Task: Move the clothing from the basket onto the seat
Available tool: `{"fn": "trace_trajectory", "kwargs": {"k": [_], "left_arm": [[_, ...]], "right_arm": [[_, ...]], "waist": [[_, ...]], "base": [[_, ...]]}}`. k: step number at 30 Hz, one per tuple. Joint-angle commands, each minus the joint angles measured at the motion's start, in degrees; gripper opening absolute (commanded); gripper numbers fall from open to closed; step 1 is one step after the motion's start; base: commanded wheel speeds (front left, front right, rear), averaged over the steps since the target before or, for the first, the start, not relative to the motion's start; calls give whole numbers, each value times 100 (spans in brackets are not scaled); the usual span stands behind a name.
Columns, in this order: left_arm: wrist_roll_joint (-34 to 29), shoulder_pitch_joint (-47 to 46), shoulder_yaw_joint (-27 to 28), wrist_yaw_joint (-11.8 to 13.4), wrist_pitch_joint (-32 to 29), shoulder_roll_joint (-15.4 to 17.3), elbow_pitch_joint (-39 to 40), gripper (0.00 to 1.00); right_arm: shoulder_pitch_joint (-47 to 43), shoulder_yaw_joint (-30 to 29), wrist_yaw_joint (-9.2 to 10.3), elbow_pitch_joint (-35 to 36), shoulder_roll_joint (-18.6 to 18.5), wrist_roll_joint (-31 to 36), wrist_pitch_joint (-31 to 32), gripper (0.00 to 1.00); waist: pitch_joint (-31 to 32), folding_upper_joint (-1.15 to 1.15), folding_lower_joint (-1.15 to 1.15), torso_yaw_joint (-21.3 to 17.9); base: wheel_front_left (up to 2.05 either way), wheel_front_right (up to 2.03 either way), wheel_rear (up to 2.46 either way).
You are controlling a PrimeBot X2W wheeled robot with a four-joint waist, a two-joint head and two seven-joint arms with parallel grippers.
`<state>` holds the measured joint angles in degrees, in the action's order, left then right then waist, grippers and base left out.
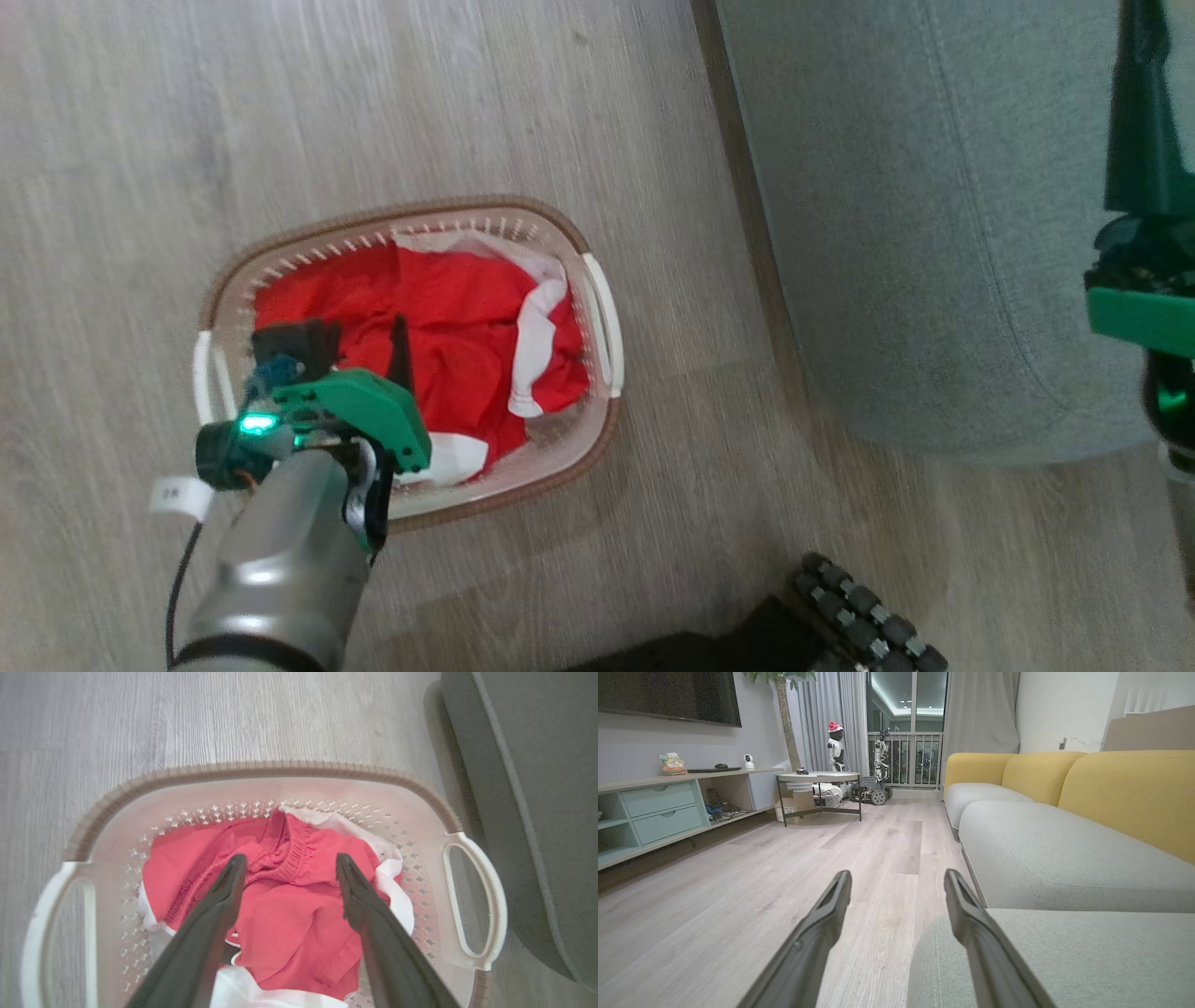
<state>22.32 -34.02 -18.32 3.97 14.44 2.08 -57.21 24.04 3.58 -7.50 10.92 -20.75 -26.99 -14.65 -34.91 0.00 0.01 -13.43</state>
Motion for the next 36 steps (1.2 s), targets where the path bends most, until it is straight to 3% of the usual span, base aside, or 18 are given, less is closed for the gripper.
{"fn": "trace_trajectory", "kwargs": {"k": [1,7,11,20,29,31,32,34,36], "left_arm": [[62,-47,105,-23,56,79,3,100],[266,-643,57,-26,-11,79,-979,100],[286,-945,15,108,-252,91,-1396,100],[305,-1240,-93,55,-986,171,-1628,100],[218,-1429,-293,223,-1646,214,-1666,100],[224,-1464,-309,227,-1688,212,-1668,68],[227,-1479,-317,228,-1689,211,-1669,38],[235,-1499,-333,218,-1671,205,-1670,0],[250,-1490,-349,199,-1654,192,-1671,0]], "right_arm": [[10,0,1,206,-104,-57,-35,100],[216,-60,1,263,-52,-119,-35,100],[331,-51,1,268,-18,-148,-35,100],[489,-75,1,248,49,-194,-35,100],[594,-95,1,244,73,-212,-35,100],[608,-99,1,238,65,-207,-35,100],[612,-100,1,236,61,-204,-35,100],[617,-105,1,232,56,-194,-35,100],[616,-107,1,218,48,-180,-35,100]], "waist": [[-235,0,-1,-131],[-703,0,-1,-276],[-964,0,-1,-364],[-1360,0,-1,-536],[-1669,0,-1,-621],[-1704,0,-1,-615],[-1713,0,-1,-610],[-1718,0,-1,-595],[-1688,0,-1,-570]], "base": [[0,0,0],[0,0,0],[0,0,0],[0,0,0],[0,0,0],[0,0,0],[0,0,0],[0,0,0],[0,0,0]]}}
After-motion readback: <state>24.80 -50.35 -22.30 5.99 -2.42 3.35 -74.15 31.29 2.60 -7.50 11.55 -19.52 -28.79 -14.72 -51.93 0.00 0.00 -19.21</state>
